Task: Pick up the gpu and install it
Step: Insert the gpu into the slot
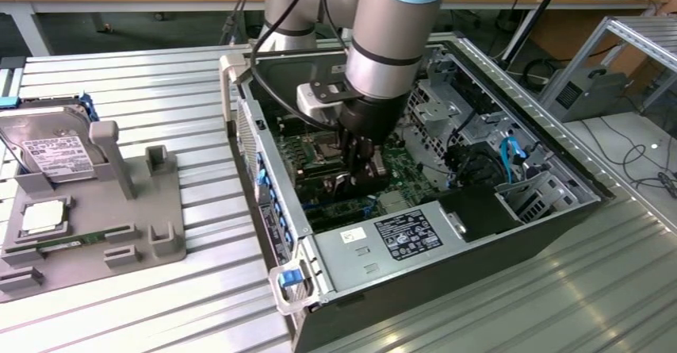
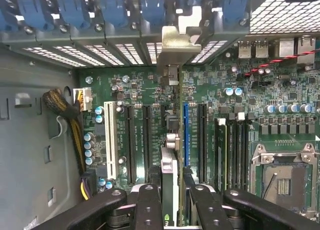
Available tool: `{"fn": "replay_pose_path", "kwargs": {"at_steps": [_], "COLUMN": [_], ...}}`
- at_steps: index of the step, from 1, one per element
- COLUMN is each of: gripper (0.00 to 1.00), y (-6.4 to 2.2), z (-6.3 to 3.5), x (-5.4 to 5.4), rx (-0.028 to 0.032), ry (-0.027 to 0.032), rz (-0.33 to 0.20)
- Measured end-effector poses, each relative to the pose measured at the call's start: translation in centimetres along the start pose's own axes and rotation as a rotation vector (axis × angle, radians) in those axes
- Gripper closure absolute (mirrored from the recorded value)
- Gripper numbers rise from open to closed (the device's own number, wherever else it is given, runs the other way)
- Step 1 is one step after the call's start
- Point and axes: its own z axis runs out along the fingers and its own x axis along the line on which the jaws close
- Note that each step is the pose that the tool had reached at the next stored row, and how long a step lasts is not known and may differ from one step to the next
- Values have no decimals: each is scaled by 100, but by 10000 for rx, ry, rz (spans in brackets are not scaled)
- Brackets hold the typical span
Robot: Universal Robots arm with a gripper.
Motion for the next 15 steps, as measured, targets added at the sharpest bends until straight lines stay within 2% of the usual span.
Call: {"fn": "replay_pose_path", "kwargs": {"at_steps": [2,4,5,6,9,11,15], "gripper": [73,73,73,73,73,73,73], "y": [1,3,4,36,51,57,99], "z": [-2,-4,-5,-6,-6,-8,-10], "x": [-43,-95,-122,-124,-129,-129,-145], "rx": [2,5,9,12,14,9,11], "ry": [77,190,273,285,269,76,58], "rz": [-1,-2,-3,-4,-4,-1,-1]}}
